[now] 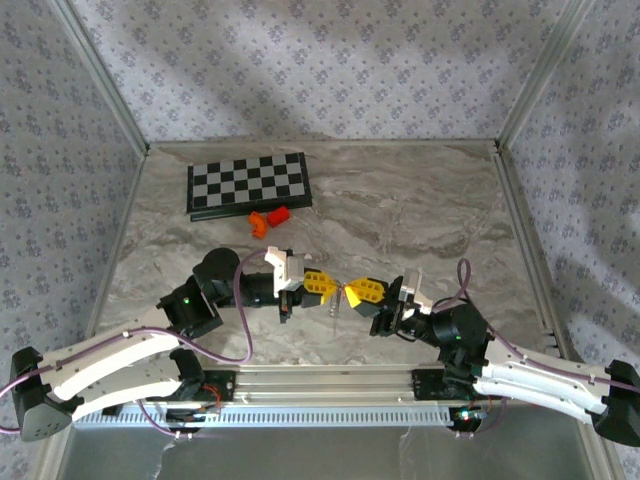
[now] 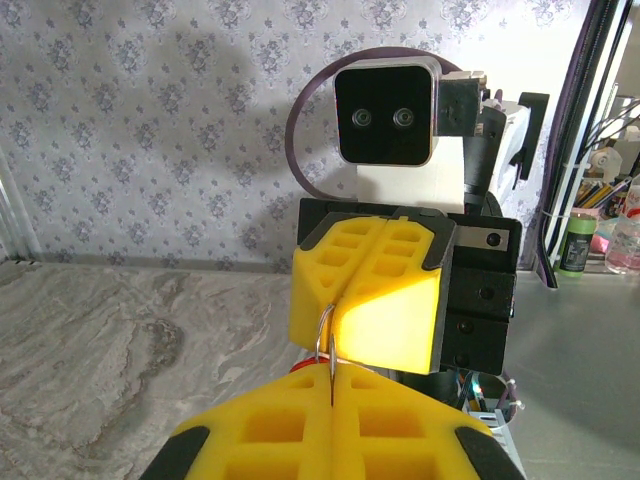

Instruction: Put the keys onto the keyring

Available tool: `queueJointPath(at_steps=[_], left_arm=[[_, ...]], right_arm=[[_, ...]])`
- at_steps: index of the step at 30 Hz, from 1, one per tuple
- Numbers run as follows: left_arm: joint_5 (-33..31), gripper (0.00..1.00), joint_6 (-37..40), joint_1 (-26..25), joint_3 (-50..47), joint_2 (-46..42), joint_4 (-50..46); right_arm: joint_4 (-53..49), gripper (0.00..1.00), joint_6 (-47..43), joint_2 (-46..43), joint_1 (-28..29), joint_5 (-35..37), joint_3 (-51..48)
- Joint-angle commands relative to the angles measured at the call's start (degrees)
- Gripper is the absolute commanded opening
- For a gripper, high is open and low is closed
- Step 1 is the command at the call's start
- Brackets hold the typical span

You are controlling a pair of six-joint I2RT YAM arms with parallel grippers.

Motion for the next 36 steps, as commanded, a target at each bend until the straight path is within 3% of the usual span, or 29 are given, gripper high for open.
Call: queueJointPath(at_steps=[1,36], left_arm=[[1.1,0.00,0.9,-0.4,1.9,-0.8,1.2],[0.8,0.00,0.8,-0.5,1.4,-0.8,1.7]], right_arm=[[1.6,0.00,0.2,-1.2,0.4,0.1,-0.2],[1.0,0.00,0.5,-1.9,0.6,-0.3,-0.8]])
